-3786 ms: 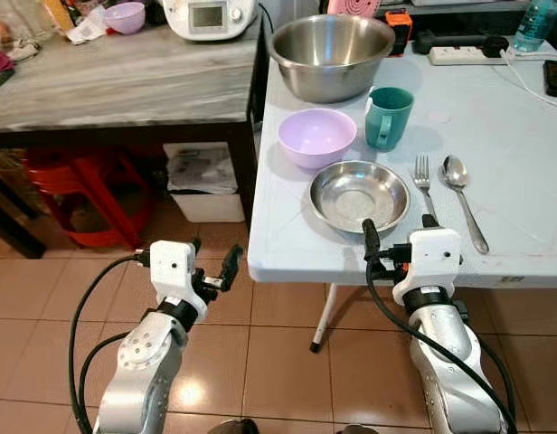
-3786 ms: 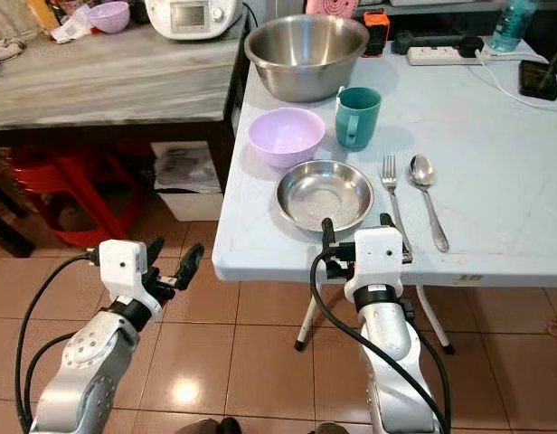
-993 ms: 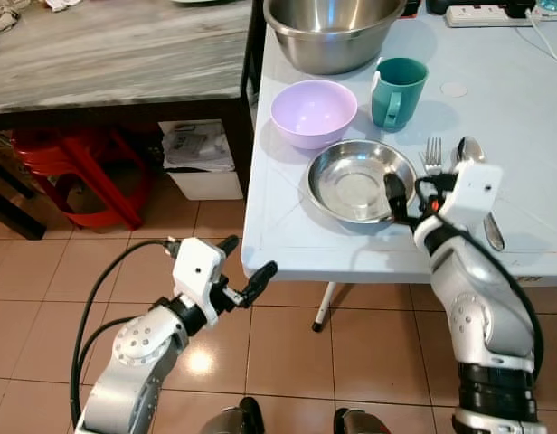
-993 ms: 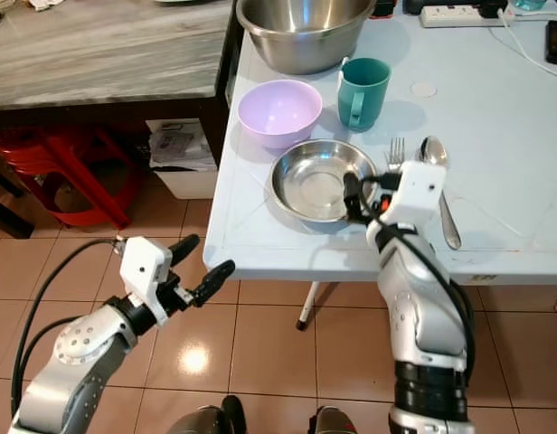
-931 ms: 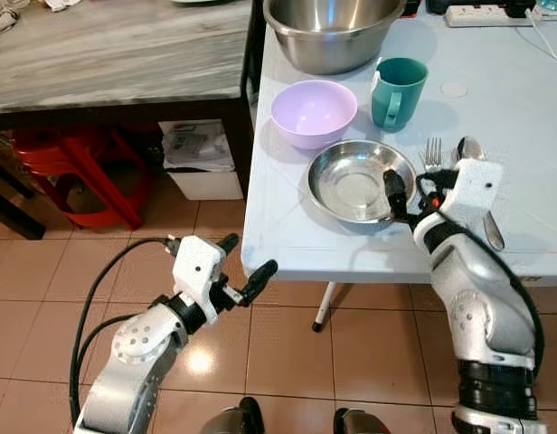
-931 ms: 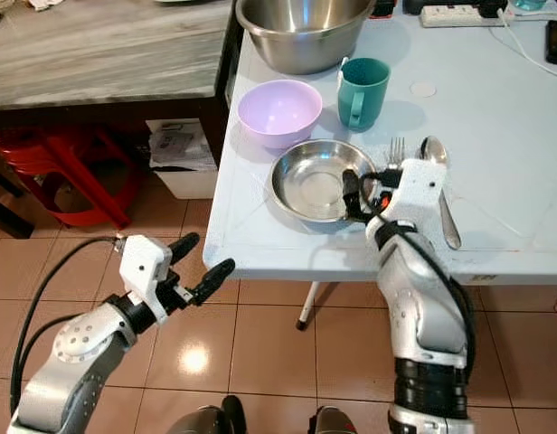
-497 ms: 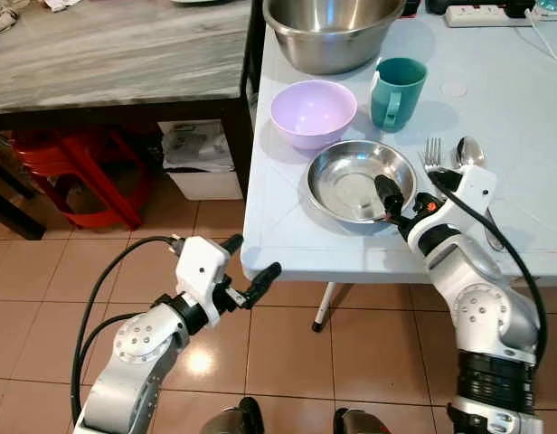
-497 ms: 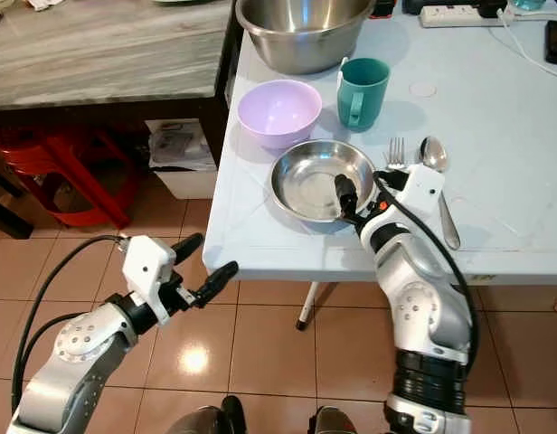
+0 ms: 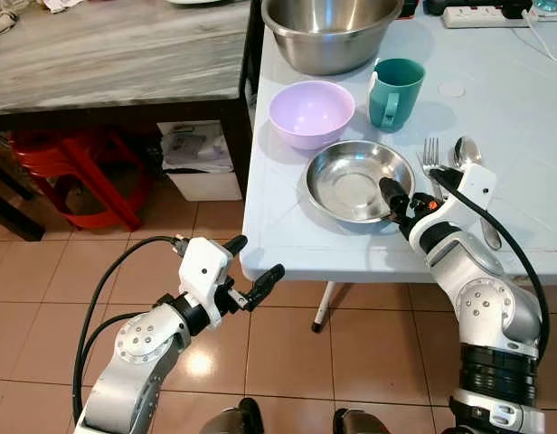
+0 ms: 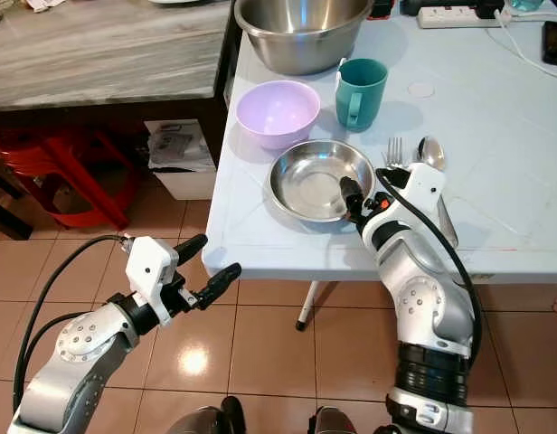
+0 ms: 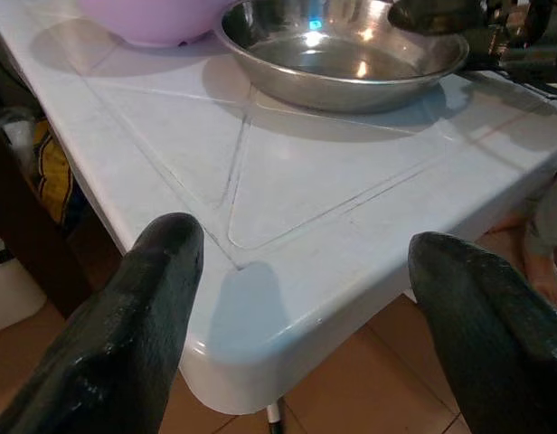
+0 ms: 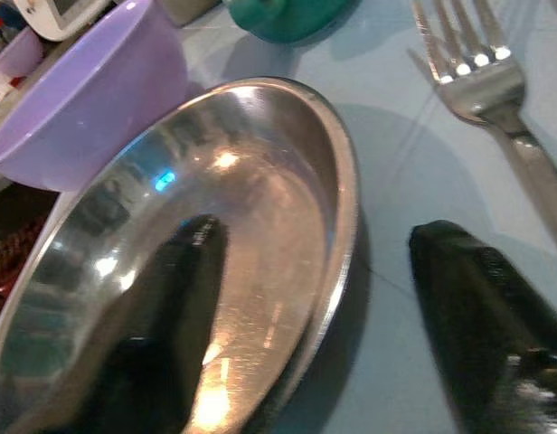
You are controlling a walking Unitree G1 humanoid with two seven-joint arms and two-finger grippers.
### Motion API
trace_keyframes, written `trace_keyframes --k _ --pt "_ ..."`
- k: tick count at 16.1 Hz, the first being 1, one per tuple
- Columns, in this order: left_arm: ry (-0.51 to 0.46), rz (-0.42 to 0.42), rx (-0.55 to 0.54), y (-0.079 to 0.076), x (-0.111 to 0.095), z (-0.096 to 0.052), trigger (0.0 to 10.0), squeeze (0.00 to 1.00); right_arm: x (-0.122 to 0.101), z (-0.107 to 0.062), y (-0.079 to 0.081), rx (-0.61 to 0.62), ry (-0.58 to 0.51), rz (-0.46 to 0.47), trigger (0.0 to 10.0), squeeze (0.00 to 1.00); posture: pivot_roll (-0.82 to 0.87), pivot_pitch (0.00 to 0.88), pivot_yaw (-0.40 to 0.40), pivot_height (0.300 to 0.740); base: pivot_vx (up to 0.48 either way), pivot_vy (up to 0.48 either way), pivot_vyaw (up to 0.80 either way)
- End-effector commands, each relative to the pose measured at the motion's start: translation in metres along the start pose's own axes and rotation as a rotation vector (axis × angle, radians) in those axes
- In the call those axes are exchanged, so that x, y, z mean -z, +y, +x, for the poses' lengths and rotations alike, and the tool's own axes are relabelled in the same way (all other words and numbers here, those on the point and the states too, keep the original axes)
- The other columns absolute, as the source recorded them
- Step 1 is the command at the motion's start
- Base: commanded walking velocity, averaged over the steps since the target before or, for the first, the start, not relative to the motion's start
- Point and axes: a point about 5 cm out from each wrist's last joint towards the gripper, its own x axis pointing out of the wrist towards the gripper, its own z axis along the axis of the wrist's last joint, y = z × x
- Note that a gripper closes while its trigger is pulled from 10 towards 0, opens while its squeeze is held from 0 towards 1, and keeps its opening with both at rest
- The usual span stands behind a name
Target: Setting the table
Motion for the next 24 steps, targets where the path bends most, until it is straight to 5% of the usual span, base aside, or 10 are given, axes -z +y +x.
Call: trace_keyframes --k 1,6,11,18,24 --pt "-0.011 0.007 0.036 -0.003 -0.005 -0.001 10.0 0.0 0.017 0.003 -0.002 0.004 0.102 0.023 0.0 0.0 -0.09 0.223 0.104 0.74 0.0 0.0 0.0" --pt "-0.007 0.014 0.043 0.003 -0.004 -0.003 10.0 0.0 0.015 0.008 -0.003 0.0 0.128 0.011 0.0 0.0 -0.09 0.224 0.103 0.74 0.0 0.0 0.0" --pt "-0.002 0.058 -0.085 0.016 0.001 0.0 10.0 0.0 0.01 0.013 -0.004 -0.019 0.13 0.01 0.0 0.0 -0.09 0.225 0.101 0.74 0.0 0.0 0.0" --pt "-0.011 0.072 -0.077 0.014 0.0 0.004 10.0 0.0 0.003 0.019 -0.006 -0.017 0.129 0.01 0.0 0.0 -0.09 0.221 0.095 0.74 0.0 0.0 0.0" --pt "-0.025 0.069 -0.032 0.013 -0.004 0.004 10.0 0.0 0.004 0.011 0.007 -0.038 0.118 0.056 0.0 0.0 -0.09 0.209 0.094 0.74 0.0 0.0 0.0"
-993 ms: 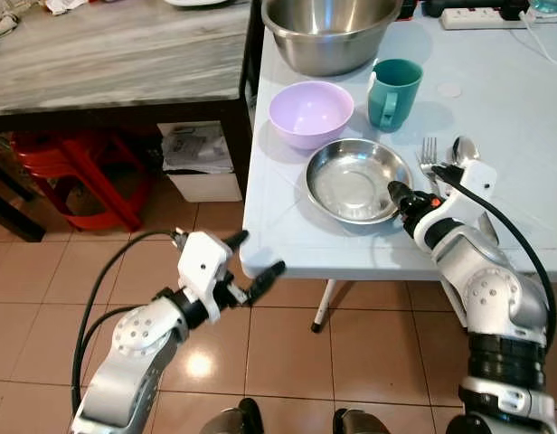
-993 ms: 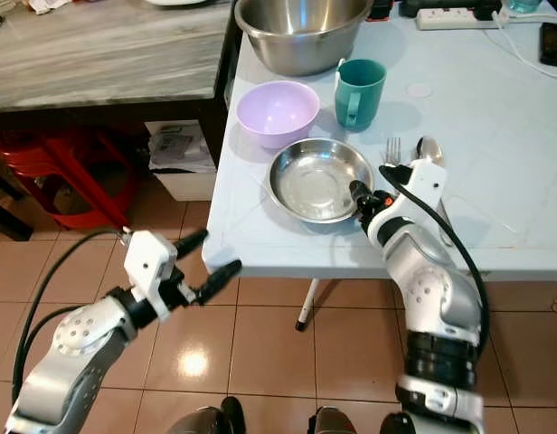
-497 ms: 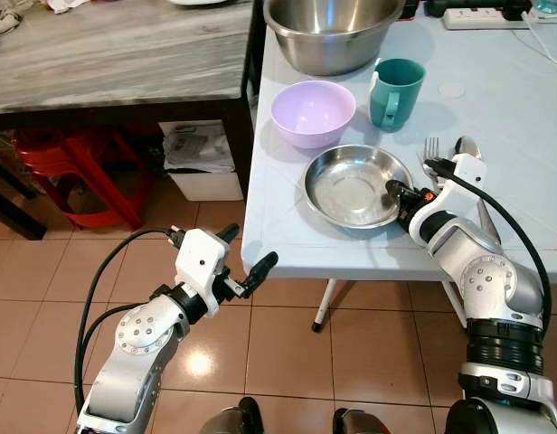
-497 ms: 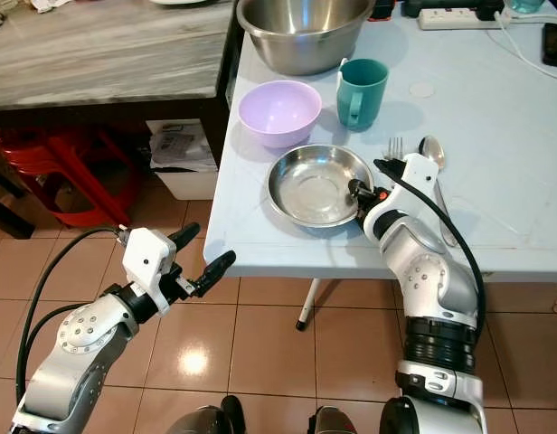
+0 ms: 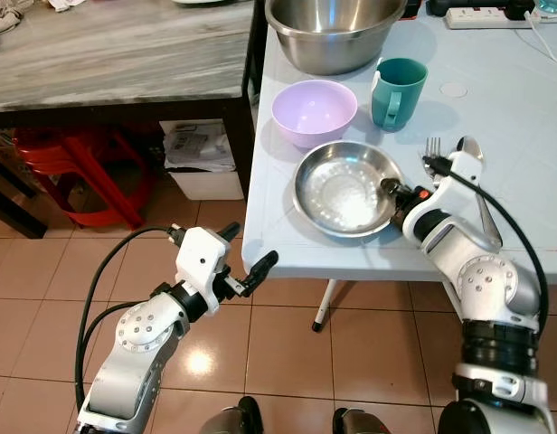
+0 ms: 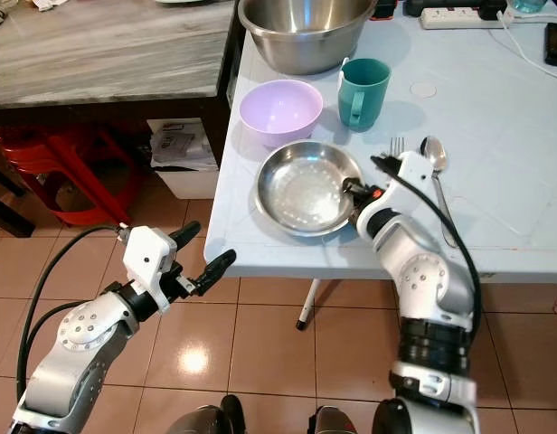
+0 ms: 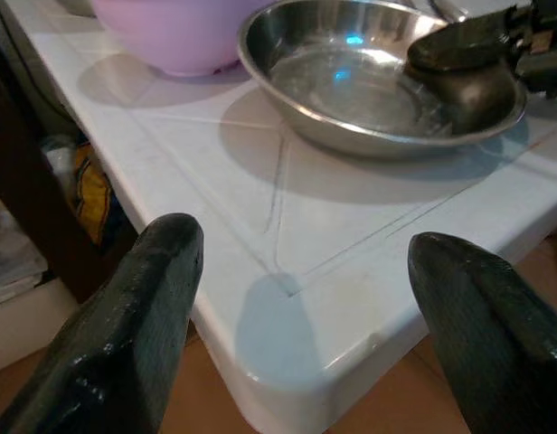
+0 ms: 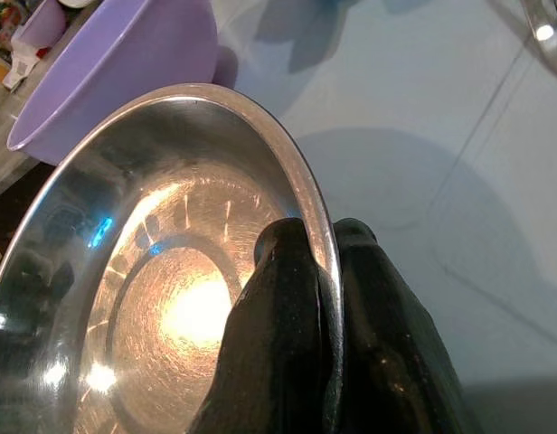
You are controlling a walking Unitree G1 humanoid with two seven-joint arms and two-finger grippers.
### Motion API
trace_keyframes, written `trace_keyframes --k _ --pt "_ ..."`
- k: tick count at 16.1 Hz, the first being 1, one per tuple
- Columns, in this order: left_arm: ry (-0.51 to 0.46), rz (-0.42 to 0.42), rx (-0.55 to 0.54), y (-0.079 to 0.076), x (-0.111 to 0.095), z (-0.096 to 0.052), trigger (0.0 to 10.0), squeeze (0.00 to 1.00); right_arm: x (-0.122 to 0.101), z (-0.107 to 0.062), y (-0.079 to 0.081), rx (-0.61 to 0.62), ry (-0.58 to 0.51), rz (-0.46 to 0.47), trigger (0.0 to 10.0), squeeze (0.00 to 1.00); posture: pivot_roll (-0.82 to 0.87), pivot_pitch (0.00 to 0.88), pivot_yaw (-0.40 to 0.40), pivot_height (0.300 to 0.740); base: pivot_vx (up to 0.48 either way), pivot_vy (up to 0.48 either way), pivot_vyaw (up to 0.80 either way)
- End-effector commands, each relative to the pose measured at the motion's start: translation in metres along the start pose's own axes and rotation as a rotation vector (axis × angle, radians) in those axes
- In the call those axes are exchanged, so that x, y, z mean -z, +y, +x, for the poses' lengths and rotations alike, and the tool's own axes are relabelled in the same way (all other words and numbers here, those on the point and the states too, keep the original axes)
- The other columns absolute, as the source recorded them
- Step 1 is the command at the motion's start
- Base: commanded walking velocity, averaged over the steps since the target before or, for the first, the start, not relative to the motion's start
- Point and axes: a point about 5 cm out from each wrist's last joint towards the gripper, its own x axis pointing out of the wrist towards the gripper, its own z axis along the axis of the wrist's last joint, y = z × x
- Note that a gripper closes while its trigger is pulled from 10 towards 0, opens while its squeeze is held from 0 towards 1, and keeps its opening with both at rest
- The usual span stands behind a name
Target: Setting the table
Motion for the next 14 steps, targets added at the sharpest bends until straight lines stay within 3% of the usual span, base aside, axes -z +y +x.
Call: trace_keyframes --k 1,5,7,8,10,14 --pt "0.005 0.004 0.022 0.0 0.0 -0.003 10.0 0.0 0.011 -0.003 0.0 0.014 0.039 0.012 0.0 0.0 -0.1 0.208 0.093 0.74 0.0 0.0 0.0" --pt "0.012 -0.018 -0.032 0.008 0.004 -0.004 10.0 0.0 0.017 -0.009 0.002 0.07 -0.013 0.009 0.0 0.0 -0.1 0.203 0.092 0.74 0.0 0.0 0.0" --pt "0.013 -0.031 -0.141 0.022 0.007 -0.004 10.0 0.0 0.019 -0.013 0.018 0.038 -0.065 -0.021 0.2 0.0 -0.1 0.203 0.092 0.74 0.0 0.0 0.0" --pt "0.013 -0.045 -0.182 0.028 0.008 -0.006 10.0 0.0 0.024 -0.014 0.023 0.025 -0.064 -0.049 10.0 0.0 -0.11 0.188 0.092 0.74 0.0 0.0 0.0" --pt "-0.01 -0.11 -0.316 0.045 0.009 -0.012 10.0 0.0 0.03 -0.021 0.038 -0.006 -0.134 -0.16 10.0 0.0 -0.11 0.181 0.085 0.74 0.0 0.0 0.0" --pt "-0.068 -0.202 -0.427 0.06 0.005 -0.009 10.0 0.0 0.032 -0.021 0.038 -0.012 -0.163 -0.214 10.0 0.0 -0.11 0.169 0.073 0.74 0.0 0.0 0.0"
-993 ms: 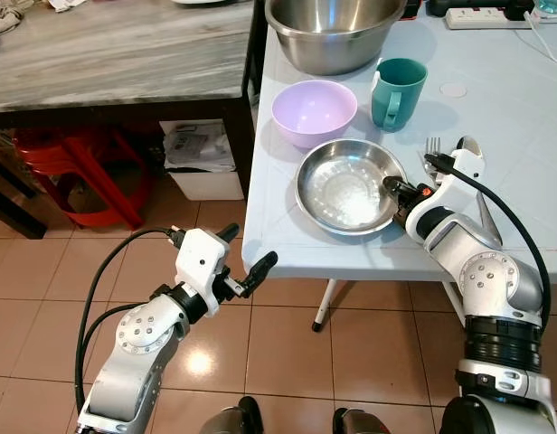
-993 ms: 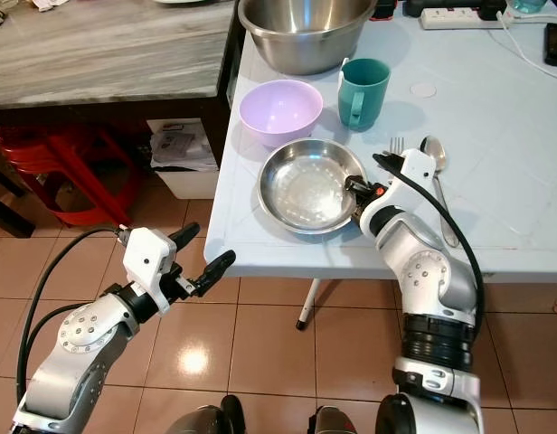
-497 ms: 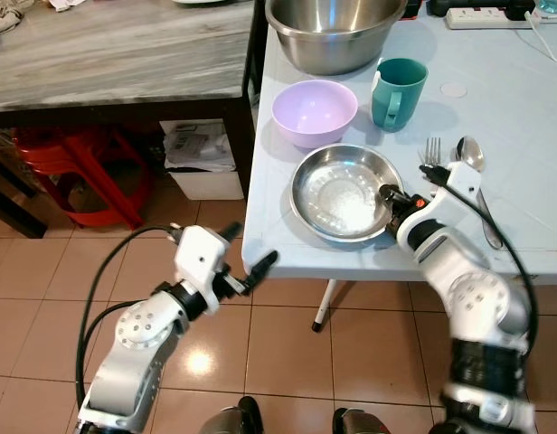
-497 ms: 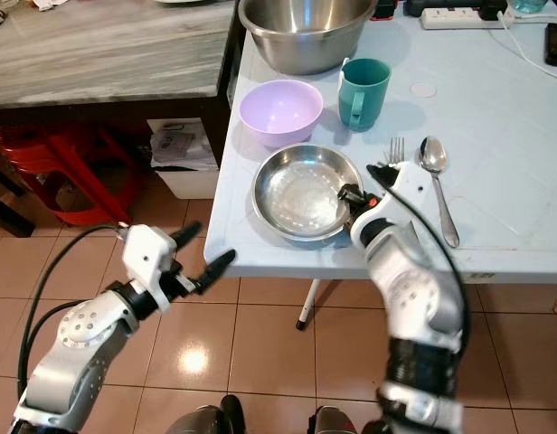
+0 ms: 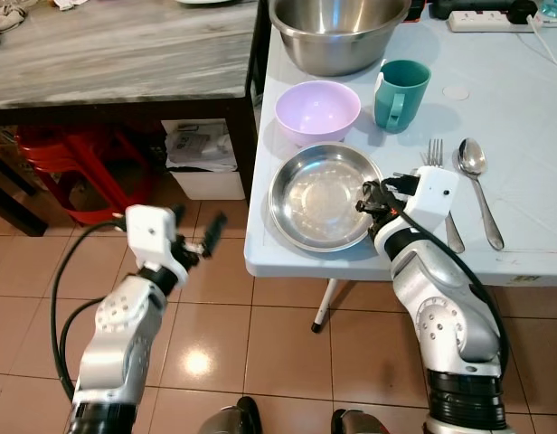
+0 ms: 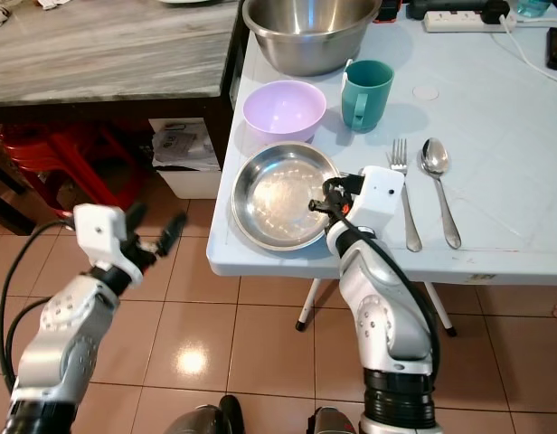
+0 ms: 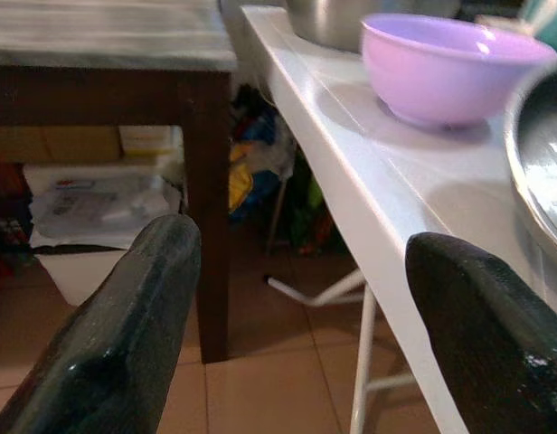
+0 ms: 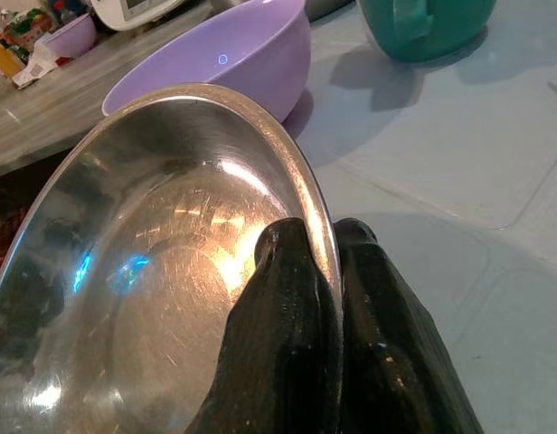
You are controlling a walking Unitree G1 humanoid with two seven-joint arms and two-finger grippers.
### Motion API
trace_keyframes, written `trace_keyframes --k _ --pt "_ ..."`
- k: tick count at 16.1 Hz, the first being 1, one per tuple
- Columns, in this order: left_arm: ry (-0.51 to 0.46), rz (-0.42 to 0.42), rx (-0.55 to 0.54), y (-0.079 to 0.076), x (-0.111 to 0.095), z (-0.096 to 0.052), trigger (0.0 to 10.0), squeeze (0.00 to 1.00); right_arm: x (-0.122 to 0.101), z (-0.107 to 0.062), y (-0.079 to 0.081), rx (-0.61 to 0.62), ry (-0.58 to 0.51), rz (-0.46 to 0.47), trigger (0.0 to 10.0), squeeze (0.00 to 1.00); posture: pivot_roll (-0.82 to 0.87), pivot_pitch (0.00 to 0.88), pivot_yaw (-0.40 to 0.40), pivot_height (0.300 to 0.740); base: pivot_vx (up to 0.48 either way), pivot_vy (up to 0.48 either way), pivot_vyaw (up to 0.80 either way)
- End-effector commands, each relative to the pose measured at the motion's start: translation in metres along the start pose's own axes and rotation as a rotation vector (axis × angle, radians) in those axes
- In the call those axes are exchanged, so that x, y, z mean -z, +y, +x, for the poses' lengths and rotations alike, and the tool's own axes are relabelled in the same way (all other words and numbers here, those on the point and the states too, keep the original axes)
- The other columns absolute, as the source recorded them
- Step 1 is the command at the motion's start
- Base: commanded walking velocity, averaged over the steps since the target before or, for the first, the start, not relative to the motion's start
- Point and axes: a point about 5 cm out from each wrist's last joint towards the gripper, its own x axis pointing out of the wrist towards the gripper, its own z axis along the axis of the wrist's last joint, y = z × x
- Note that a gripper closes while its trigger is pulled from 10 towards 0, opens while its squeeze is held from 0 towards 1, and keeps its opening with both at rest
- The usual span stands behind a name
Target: Setting the table
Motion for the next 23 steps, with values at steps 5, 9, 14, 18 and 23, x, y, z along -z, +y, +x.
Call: trace_keyframes --k 5,9,14,18,23 --pt "-0.036 -0.019 -0.088 0.008 -0.002 0.005 10.0 0.0 0.003 0.0 -0.008 0.035 -0.024 -0.032 10.0 0.0 -0.11 0.158 0.065 0.74 0.0 0.0 0.0" --pt "-0.035 -0.02 -0.079 0.005 0.001 0.006 10.0 0.0 0.009 -0.005 -0.009 0.047 -0.015 -0.06 10.0 0.0 -0.13 0.165 0.07 0.74 0.0 0.0 -0.7" --pt "-0.035 -0.013 -0.07 0.003 0.002 0.008 10.0 0.0 0.013 -0.008 -0.009 0.053 -0.018 -0.049 10.0 0.0 -0.13 0.173 0.076 0.74 0.0 0.196 -0.24" --pt "-0.038 -0.008 -0.063 0.002 0.002 0.008 10.0 0.0 0.014 -0.006 -0.007 0.048 -0.02 -0.045 10.0 0.0 -0.12 0.174 0.08 0.74 0.0 0.3 0.0" --pt "-0.037 -0.002 -0.064 0.002 0.002 0.009 10.0 0.0 0.014 -0.005 -0.006 0.044 -0.021 -0.044 10.0 0.0 -0.12 0.17 0.078 0.74 0.0 0.33 -0.34"
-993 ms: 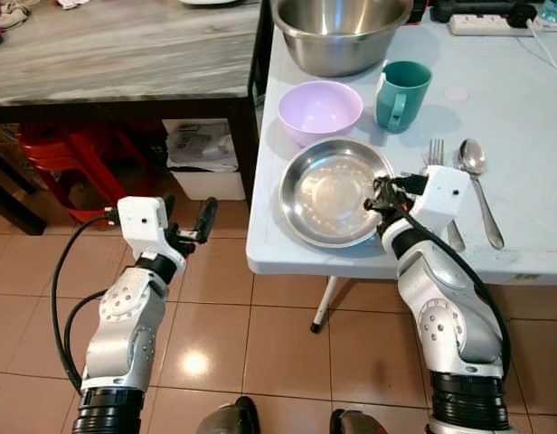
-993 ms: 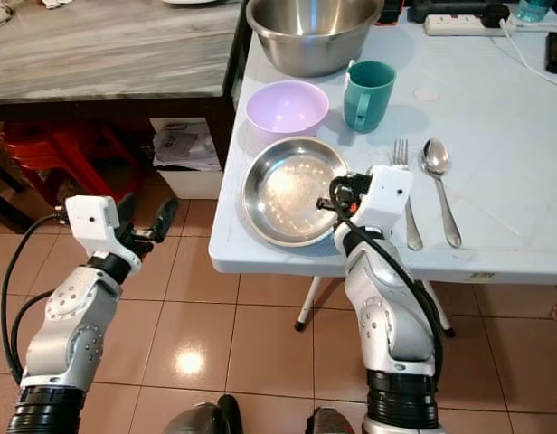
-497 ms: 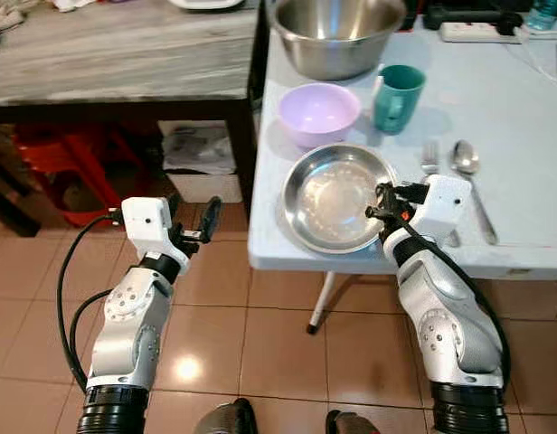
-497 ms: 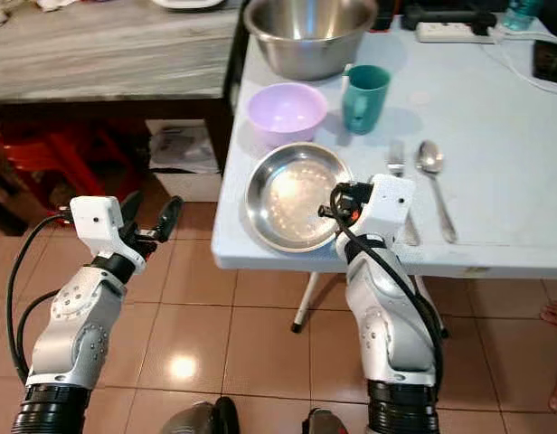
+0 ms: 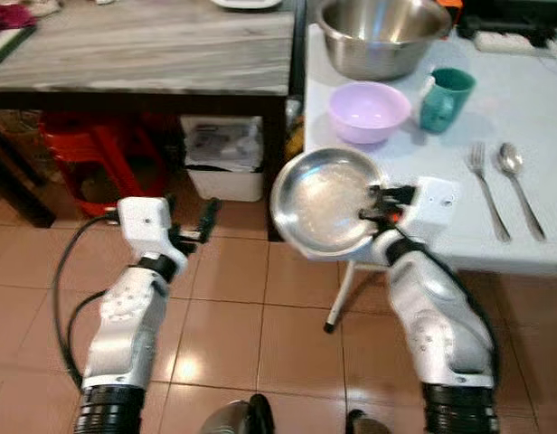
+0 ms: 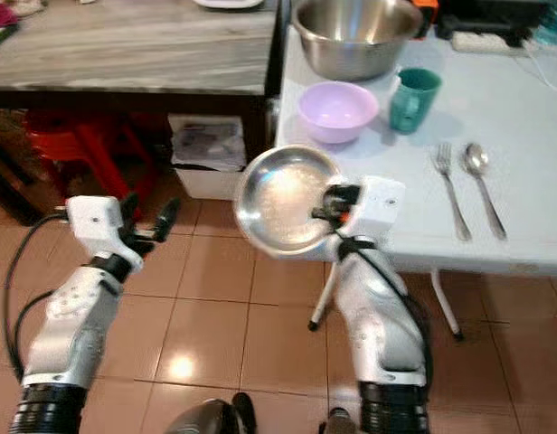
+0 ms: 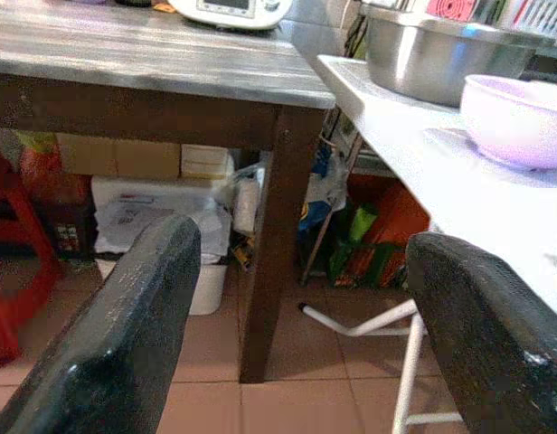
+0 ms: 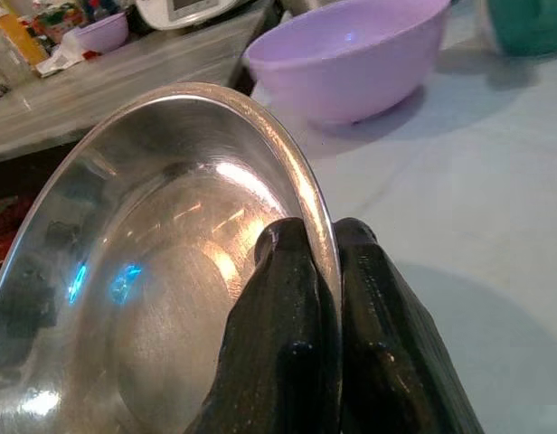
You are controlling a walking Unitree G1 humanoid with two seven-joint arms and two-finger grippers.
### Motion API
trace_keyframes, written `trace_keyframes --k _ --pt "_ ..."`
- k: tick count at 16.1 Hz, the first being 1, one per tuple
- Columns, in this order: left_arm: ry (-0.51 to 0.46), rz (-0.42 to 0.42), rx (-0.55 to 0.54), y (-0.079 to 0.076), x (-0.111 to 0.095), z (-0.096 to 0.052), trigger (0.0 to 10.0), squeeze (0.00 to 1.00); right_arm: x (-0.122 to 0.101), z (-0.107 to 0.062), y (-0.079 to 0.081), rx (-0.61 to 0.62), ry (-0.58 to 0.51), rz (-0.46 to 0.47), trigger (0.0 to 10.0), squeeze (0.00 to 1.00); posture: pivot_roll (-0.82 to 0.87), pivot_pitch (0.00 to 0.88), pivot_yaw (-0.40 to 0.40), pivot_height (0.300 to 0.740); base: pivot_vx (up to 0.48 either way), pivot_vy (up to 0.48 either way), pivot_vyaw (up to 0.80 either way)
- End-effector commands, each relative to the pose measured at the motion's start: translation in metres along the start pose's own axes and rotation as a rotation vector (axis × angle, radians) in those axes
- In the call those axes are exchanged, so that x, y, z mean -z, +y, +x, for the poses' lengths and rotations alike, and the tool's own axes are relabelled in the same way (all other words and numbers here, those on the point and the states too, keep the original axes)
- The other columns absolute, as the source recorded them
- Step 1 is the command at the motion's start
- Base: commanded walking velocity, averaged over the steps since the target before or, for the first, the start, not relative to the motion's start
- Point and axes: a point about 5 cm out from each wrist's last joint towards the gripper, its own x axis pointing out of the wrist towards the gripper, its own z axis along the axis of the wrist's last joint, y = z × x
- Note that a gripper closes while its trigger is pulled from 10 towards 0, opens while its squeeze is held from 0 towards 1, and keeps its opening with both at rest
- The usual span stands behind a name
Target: Setting the table
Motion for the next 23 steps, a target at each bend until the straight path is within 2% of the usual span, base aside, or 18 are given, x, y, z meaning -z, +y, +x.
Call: trace_keyframes --k 1,11,23 --pt "0.003 -0.001 0.015 -0.005 0.002 0.001 10.0 0.0 0.002 -0.001 -0.007 0.024 0.01 -0.011 10.0 0.0 -0.12 0.17 0.078 0.74 0.0 0.33 -0.8" --pt "0.012 0.006 0.029 -0.008 0.003 0.001 10.0 0.0 0.002 0.001 -0.006 0.027 0.0 -0.004 10.0 0.0 -0.11 0.166 0.082 0.74 0.0 0.327 -0.63" --pt "0.015 -0.002 0.028 -0.014 0.007 0.004 10.0 0.0 -0.008 0.002 -0.013 0.05 -0.057 -0.034 10.0 0.0 -0.12 0.161 0.077 0.74 0.0 0.33 0.0"
